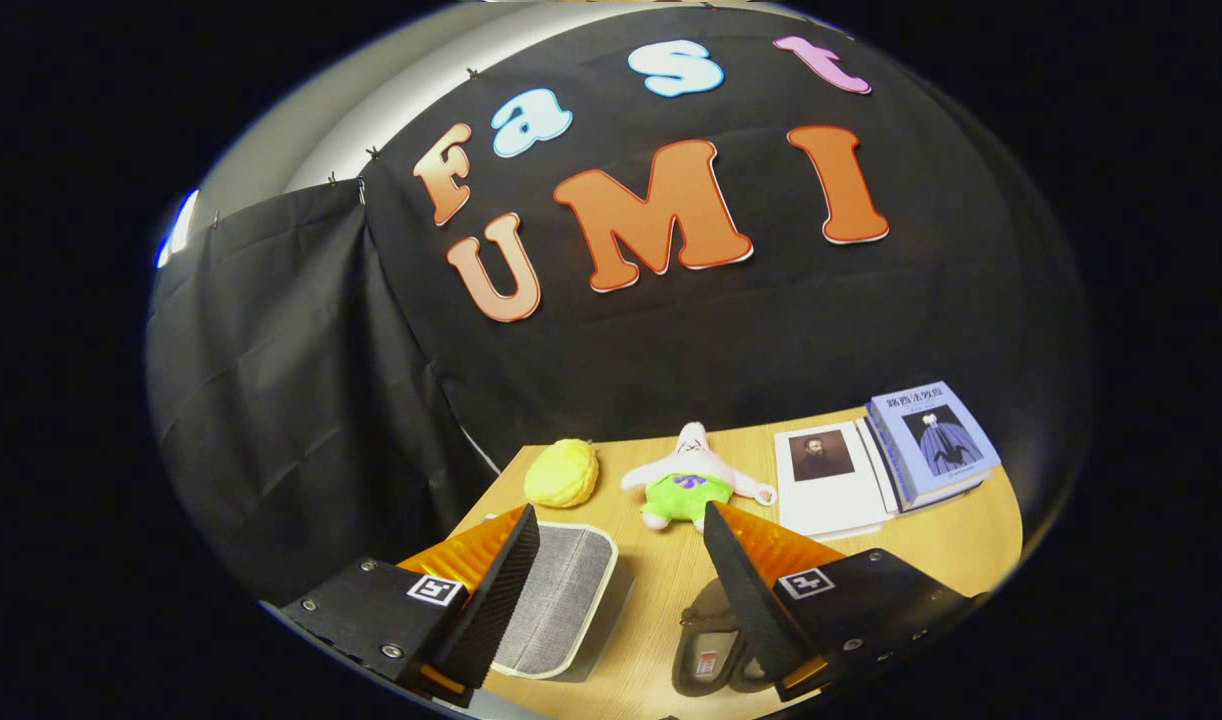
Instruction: Open the storage box then place both shoes into the box .Put the left shoe in first, then the right shoe, with the right side of both shoes facing outward in a uniform manner.
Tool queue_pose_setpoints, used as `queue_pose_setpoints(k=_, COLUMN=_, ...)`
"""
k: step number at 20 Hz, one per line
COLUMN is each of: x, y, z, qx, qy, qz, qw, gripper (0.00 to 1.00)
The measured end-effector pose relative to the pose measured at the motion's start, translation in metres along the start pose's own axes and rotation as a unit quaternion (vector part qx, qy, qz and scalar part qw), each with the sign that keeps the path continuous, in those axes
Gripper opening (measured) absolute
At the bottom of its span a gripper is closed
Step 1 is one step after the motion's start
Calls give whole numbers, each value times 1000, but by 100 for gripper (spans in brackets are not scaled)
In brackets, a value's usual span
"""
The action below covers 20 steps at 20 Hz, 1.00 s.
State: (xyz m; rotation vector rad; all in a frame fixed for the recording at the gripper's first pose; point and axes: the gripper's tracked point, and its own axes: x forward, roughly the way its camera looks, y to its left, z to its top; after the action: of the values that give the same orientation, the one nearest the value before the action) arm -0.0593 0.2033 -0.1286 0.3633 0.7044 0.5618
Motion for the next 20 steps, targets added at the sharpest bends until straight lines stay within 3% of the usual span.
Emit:
queue_pose_setpoints(k=8, x=35, y=21, z=-62, qx=78, qy=108, qz=79, qw=988, gripper=98)
queue_pose_setpoints(k=20, x=72, y=35, z=-132, qx=155, qy=217, qz=134, qw=955, gripper=98)
